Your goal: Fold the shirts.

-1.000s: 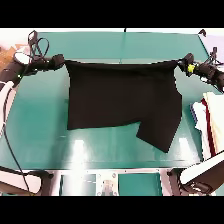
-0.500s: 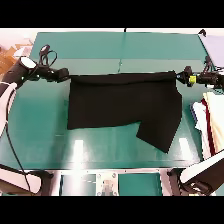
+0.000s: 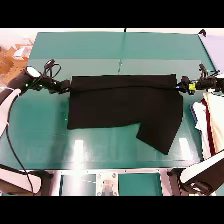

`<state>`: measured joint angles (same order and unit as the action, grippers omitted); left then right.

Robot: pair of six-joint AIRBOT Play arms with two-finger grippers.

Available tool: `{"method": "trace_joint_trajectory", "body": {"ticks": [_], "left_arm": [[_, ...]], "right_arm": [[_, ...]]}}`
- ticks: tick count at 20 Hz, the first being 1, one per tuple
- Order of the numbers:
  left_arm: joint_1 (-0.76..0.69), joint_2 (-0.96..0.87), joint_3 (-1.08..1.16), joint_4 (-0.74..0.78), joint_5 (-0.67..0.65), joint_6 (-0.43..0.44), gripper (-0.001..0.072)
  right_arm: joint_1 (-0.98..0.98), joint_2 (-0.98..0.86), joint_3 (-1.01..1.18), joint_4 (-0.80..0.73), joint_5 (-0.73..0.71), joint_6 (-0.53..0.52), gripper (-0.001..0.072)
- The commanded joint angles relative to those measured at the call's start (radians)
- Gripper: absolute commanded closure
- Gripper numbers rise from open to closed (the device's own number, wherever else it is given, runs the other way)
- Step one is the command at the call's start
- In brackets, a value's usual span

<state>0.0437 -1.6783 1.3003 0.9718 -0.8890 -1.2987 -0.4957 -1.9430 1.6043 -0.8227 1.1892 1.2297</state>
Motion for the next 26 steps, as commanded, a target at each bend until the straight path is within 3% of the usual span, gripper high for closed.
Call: {"method": "trace_joint_trajectory", "body": {"ticks": [1,10,14,19,23,26], "left_arm": [[0.000,-0.001,-0.011,0.011,0.007,-0.011,0.0687],[0.026,0.006,-0.008,0.000,0.009,-0.048,0.0688],[0.045,0.007,0.084,-0.035,-0.070,-0.042,0.0688],[0.045,0.007,0.201,-0.025,-0.185,-0.044,0.0688],[0.036,0.006,0.185,0.031,-0.266,-0.063,0.0688],[0.019,0.005,0.104,0.039,-0.230,-0.063,0.0688]], "right_arm": [[-0.002,0.000,-0.008,-0.080,-0.011,0.021,0.0699],[-0.031,0.000,0.009,-0.070,-0.017,0.028,0.0699],[-0.052,0.005,0.075,0.031,0.029,0.028,0.0699],[-0.053,0.042,0.116,0.029,0.100,0.037,0.0699],[-0.063,0.055,0.108,-0.017,0.158,0.048,0.0699],[-0.063,0.055,0.059,-0.036,0.154,0.054,0.0699]]}}
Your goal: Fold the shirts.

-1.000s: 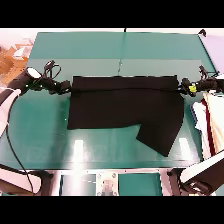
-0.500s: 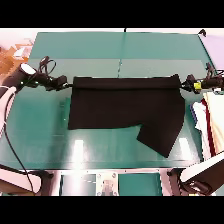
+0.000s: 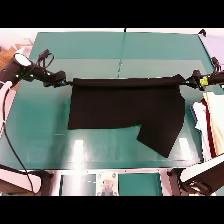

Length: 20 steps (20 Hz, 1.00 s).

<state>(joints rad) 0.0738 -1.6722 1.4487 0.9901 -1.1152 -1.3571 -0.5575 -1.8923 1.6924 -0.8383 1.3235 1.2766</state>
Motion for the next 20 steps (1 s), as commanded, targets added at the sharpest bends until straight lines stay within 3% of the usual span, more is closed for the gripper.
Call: {"method": "trace_joint_trajectory", "body": {"ticks": [1,5,8,9,10,11,12,13,14,15,16,18,20], "left_arm": [[-0.017,-0.001,-0.071,0.021,0.021,-0.005,0.0688],[-0.040,-0.007,-0.121,0.011,0.113,-0.004,0.0687],[-0.053,-0.006,-0.126,0.013,0.071,-0.004,0.0686],[-0.049,-0.005,-0.125,0.013,0.027,-0.005,0.0581],[-0.042,0.000,-0.125,0.016,-0.008,-0.025,0.0260],[-0.031,0.002,-0.122,0.015,-0.052,-0.074,0.0164],[-0.014,0.002,-0.109,0.016,-0.110,-0.089,0.0164],[0.004,0.002,-0.097,0.016,-0.182,-0.106,0.0189],[0.021,0.003,-0.092,0.015,-0.259,-0.109,0.0371],[0.030,0.009,-0.093,0.023,-0.332,-0.108,0.0585],[0.029,0.019,-0.095,0.051,-0.394,-0.109,0.0687],[0.020,0.086,-0.145,0.108,-0.444,-0.117,0.0687],[0.021,0.216,-0.267,0.132,-0.397,-0.117,0.0688]], "right_arm": [[-0.002,0.004,-0.050,-0.020,0.007,0.007,0.0699],[-0.001,0.003,-0.119,-0.022,-0.050,0.007,0.0699],[-0.001,0.003,-0.132,-0.103,-0.039,0.032,0.0696],[-0.007,0.003,-0.121,-0.146,-0.015,0.057,0.0548],[-0.016,0.003,-0.104,-0.187,0.023,0.090,0.0316],[-0.025,0.004,-0.083,-0.218,0.072,0.123,0.0271],[-0.036,0.007,-0.065,-0.231,0.132,0.154,0.0281],[-0.049,0.019,-0.063,-0.229,0.185,0.175,0.0336],[-0.056,0.034,-0.069,-0.229,0.232,0.186,0.0476],[-0.059,0.052,-0.084,-0.230,0.278,0.185,0.0679],[-0.061,0.076,-0.113,-0.229,0.306,0.186,0.0697],[-0.061,0.161,-0.226,-0.229,0.296,0.186,0.0698],[-0.082,0.293,-0.389,-0.229,0.232,0.184,0.0699]]}}
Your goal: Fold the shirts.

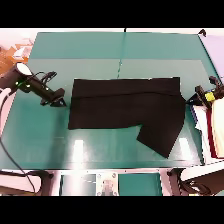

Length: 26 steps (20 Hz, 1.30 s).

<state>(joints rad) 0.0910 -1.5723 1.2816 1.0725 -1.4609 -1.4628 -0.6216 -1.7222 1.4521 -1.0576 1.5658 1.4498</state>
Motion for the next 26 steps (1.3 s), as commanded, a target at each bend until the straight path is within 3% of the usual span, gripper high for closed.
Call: {"method": "trace_joint_trajectory", "body": {"ticks": [1,5,6,7,8,9,12,15,19,22,23,24,25,26], "left_arm": [[0.003,0.192,-0.176,0.050,-0.010,-0.012,0.0688],[0.003,0.557,-0.570,-0.012,0.261,-0.063,0.0686],[0.003,0.634,-0.669,-0.062,0.332,-0.066,0.0650],[0.003,0.687,-0.752,-0.117,0.392,-0.067,0.0363],[0.003,0.722,-0.829,-0.195,0.451,-0.067,0.0083],[0.003,0.729,-0.889,-0.274,0.491,-0.063,0.0050],[-0.007,0.728,-1.028,-0.475,0.600,0.016,0.0051],[-0.151,0.727,-1.073,-0.577,0.858,0.011,0.0051],[-0.379,0.698,-1.073,-0.688,1.239,-0.077,0.0052],[-0.450,0.597,-1.049,-0.724,1.305,-0.137,0.0054],[-0.460,0.559,-1.029,-0.737,1.303,-0.145,0.0184],[-0.463,0.524,-1.003,-0.739,1.292,-0.143,0.0433],[-0.463,0.504,-0.982,-0.739,1.281,-0.128,0.0669],[-0.463,0.502,-0.964,-0.735,1.274,-0.089,0.0687]], "right_arm": [[-0.037,0.206,-0.247,-0.010,-0.051,0.004,0.0699],[-0.132,0.565,-0.652,-0.001,-0.282,-0.010,0.0698],[-0.143,0.639,-0.739,-0.001,-0.334,-0.009,0.0684],[-0.144,0.690,-0.800,0.001,-0.372,-0.009,0.0553],[-0.144,0.726,-0.845,0.003,-0.392,-0.009,0.0366],[-0.141,0.745,-0.876,0.021,-0.400,-0.009,0.0271],[-0.140,0.746,-0.915,0.089,-0.400,-0.010,0.0273],[-0.134,0.745,-0.916,0.089,-0.430,-0.010,0.0273],[-0.119,0.745,-0.916,0.089,-0.463,-0.010,0.0272],[-0.115,0.744,-0.916,0.089,-0.494,-0.010,0.0272],[-0.115,0.742,-0.916,0.089,-0.501,-0.010,0.0262],[-0.115,0.737,-0.916,0.089,-0.504,-0.010,0.0196],[-0.115,0.729,-0.916,0.087,-0.504,-0.010,0.0174],[-0.116,0.720,-0.916,0.076,-0.503,-0.010,0.0175]]}}
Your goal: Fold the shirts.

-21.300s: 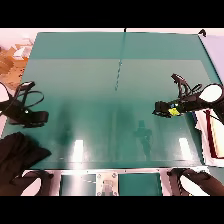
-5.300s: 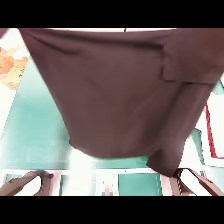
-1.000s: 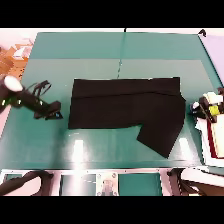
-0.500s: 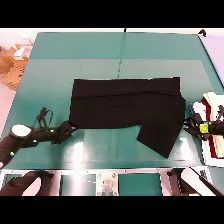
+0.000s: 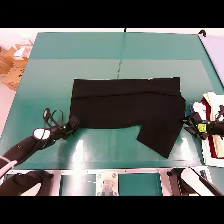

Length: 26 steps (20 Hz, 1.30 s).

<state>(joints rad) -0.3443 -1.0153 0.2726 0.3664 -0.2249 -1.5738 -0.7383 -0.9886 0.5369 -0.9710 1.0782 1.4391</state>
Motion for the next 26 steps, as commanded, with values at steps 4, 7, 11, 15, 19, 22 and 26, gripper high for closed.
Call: {"method": "trace_joint_trajectory", "body": {"ticks": [4,7,11,15,19,22,26], "left_arm": [[0.081,-0.055,0.082,0.011,-0.054,0.117,0.0687],[0.172,-0.055,0.082,0.050,-0.108,0.122,0.0687],[0.174,-0.055,0.082,0.049,-0.099,0.162,0.0687],[0.174,-0.055,0.082,0.050,-0.096,0.163,0.0687],[0.174,-0.055,0.082,0.050,-0.102,0.197,0.0687],[0.174,-0.055,0.082,0.050,-0.115,0.196,0.0687],[0.177,-0.044,0.082,0.082,-0.163,0.218,0.0687]], "right_arm": [[-0.003,-0.035,-0.001,-0.135,0.030,0.048,0.0175],[-0.001,-0.035,-0.017,-0.159,0.076,0.076,0.0175],[0.000,-0.048,-0.151,-0.055,0.005,0.025,0.0176],[0.000,-0.124,-0.222,0.159,-0.006,-0.117,0.0191],[-0.001,-0.129,-0.221,0.157,0.089,-0.139,0.0419],[-0.001,-0.129,-0.221,0.149,0.101,-0.139,0.0542],[-0.003,-0.129,-0.205,0.147,0.128,-0.138,0.0692]]}}
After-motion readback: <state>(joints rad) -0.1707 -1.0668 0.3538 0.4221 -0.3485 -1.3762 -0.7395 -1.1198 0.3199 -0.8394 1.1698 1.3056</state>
